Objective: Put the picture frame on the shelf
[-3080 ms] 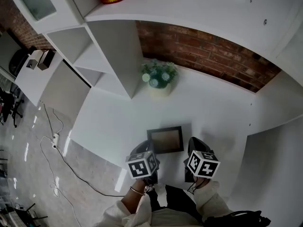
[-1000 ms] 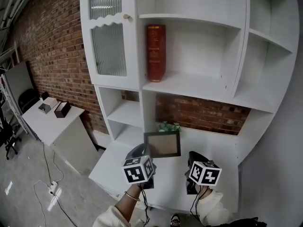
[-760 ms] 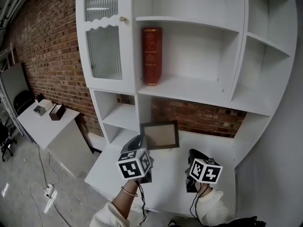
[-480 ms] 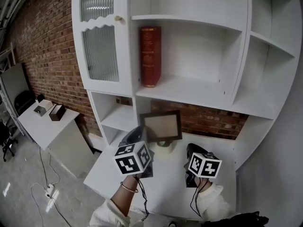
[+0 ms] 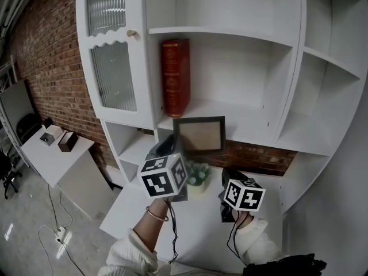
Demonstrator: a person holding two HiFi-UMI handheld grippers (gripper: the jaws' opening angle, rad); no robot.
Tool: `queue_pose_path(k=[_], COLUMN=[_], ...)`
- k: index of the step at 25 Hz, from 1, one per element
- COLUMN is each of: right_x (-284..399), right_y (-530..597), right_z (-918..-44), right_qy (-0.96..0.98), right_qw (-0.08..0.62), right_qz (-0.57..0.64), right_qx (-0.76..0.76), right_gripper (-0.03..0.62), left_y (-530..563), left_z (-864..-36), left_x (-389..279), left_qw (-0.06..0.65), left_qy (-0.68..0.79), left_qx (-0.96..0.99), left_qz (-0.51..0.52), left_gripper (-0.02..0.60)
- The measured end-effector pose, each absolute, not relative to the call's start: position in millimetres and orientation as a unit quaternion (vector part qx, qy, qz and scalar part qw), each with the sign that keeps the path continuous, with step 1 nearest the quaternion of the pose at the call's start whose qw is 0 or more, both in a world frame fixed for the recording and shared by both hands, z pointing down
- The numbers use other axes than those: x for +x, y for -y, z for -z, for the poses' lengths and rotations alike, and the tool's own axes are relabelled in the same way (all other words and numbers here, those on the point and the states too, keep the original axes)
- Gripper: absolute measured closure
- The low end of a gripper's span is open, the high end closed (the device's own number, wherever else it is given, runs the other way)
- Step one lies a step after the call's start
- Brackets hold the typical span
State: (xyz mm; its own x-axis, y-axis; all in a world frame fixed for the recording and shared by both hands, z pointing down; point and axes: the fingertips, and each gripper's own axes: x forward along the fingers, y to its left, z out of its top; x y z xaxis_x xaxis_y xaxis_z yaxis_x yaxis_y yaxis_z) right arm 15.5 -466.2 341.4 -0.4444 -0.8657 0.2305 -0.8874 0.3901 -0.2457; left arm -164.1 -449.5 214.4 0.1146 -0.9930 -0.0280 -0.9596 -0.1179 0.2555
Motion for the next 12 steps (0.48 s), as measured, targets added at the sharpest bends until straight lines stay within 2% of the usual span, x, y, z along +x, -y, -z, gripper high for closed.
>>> queue_pose_path(k=[12], right_x=[26], right_y=[485], right_z=[-329], right_qy=[0.830], right_qw=[0.033], right_qz=[-0.166], right_qx=[0.531], right_gripper=[0.569], left_y=[508], left_z=[-175], left_x=[-144], left_qw=[0.088], left_qy=[0.661], left_qx=[0.741], left_qz=[0.071], left_gripper=[0.514])
